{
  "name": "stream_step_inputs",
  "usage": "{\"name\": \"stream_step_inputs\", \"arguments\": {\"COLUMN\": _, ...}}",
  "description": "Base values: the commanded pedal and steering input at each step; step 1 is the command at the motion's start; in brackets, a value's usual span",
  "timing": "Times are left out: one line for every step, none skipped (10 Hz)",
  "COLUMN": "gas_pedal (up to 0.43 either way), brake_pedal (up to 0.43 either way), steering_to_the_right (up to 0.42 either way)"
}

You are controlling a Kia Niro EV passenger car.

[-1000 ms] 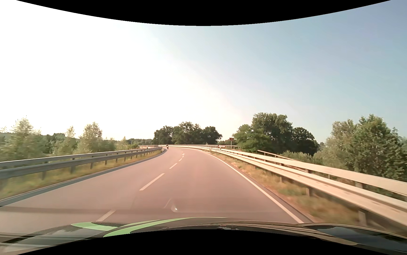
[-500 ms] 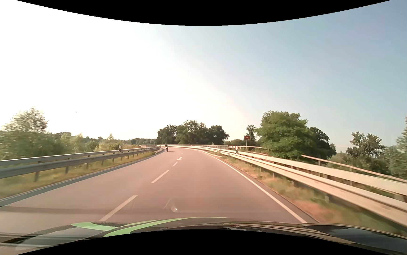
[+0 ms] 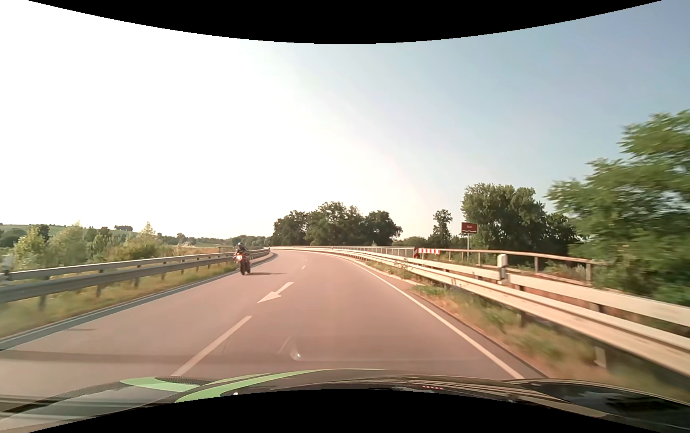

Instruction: Follow the waypoints while adhering to traffic rules and regulations

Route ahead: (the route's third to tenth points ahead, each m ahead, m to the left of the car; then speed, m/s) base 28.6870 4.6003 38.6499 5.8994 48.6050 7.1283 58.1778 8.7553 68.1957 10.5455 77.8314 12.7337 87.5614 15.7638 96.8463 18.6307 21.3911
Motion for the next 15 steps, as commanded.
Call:
{"name": "stream_step_inputs", "arguments": {"gas_pedal": 0.169, "brake_pedal": 0.000, "steering_to_the_right": -0.017}}
{"name": "stream_step_inputs", "arguments": {"gas_pedal": 0.169, "brake_pedal": 0.000, "steering_to_the_right": -0.017}}
{"name": "stream_step_inputs", "arguments": {"gas_pedal": 0.169, "brake_pedal": 0.000, "steering_to_the_right": -0.018}}
{"name": "stream_step_inputs", "arguments": {"gas_pedal": 0.177, "brake_pedal": 0.000, "steering_to_the_right": -0.018}}
{"name": "stream_step_inputs", "arguments": {"gas_pedal": 0.177, "brake_pedal": 0.000, "steering_to_the_right": -0.017}}
{"name": "stream_step_inputs", "arguments": {"gas_pedal": 0.189, "brake_pedal": 0.000, "steering_to_the_right": -0.020}}
{"name": "stream_step_inputs", "arguments": {"gas_pedal": 0.189, "brake_pedal": 0.000, "steering_to_the_right": -0.026}}
{"name": "stream_step_inputs", "arguments": {"gas_pedal": 0.189, "brake_pedal": 0.000, "steering_to_the_right": -0.028}}
{"name": "stream_step_inputs", "arguments": {"gas_pedal": 0.197, "brake_pedal": 0.000, "steering_to_the_right": -0.028}}
{"name": "stream_step_inputs", "arguments": {"gas_pedal": 0.197, "brake_pedal": 0.000, "steering_to_the_right": -0.028}}
{"name": "stream_step_inputs", "arguments": {"gas_pedal": 0.197, "brake_pedal": 0.000, "steering_to_the_right": -0.028}}
{"name": "stream_step_inputs", "arguments": {"gas_pedal": 0.197, "brake_pedal": 0.000, "steering_to_the_right": -0.027}}
{"name": "stream_step_inputs", "arguments": {"gas_pedal": 0.197, "brake_pedal": 0.000, "steering_to_the_right": -0.025}}
{"name": "stream_step_inputs", "arguments": {"gas_pedal": 0.197, "brake_pedal": 0.000, "steering_to_the_right": -0.025}}
{"name": "stream_step_inputs", "arguments": {"gas_pedal": 0.197, "brake_pedal": 0.000, "steering_to_the_right": -0.024}}
